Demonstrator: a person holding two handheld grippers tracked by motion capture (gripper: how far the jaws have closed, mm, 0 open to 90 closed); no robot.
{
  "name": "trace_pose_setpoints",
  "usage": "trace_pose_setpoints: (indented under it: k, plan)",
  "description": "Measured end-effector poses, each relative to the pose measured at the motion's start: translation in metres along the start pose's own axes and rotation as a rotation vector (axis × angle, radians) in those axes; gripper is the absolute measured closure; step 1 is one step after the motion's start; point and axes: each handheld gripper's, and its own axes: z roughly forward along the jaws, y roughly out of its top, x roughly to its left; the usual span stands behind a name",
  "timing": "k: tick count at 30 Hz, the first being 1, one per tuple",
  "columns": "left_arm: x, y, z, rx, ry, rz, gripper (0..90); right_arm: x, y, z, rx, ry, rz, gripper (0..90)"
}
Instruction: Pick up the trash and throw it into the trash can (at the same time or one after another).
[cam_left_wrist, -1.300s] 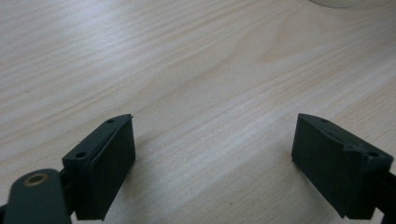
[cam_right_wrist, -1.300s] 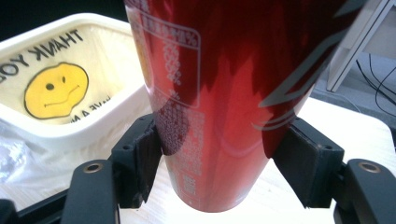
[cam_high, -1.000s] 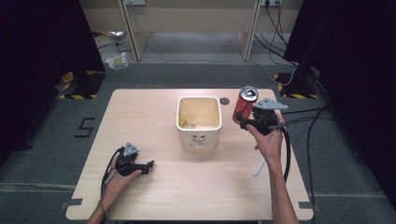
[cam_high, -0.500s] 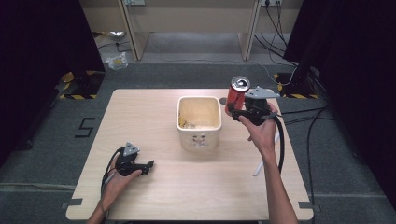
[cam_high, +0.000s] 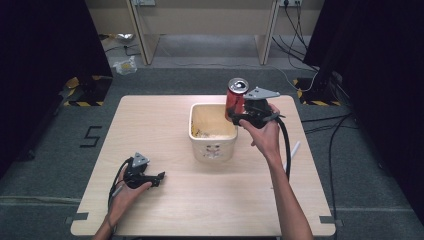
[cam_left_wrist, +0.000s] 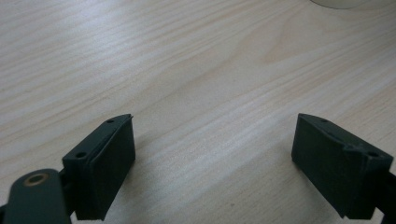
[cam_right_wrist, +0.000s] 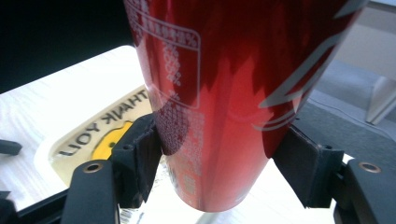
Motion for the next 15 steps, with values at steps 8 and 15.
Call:
trace_pose_setpoints:
  k: [8, 15]
  plan:
    - [0.0, 0.0, 0.0, 0.002, 0.0, 0.001, 12.6, 0.011, 0.001, 0.025, 0.036, 0.056, -0.002, 34.0]
    - [0.0, 0.0, 0.0, 0.003, 0.0, 0.001, 12.6, 0.02, -0.002, 0.044, 0.071, 0.087, 0.0, 34.0]
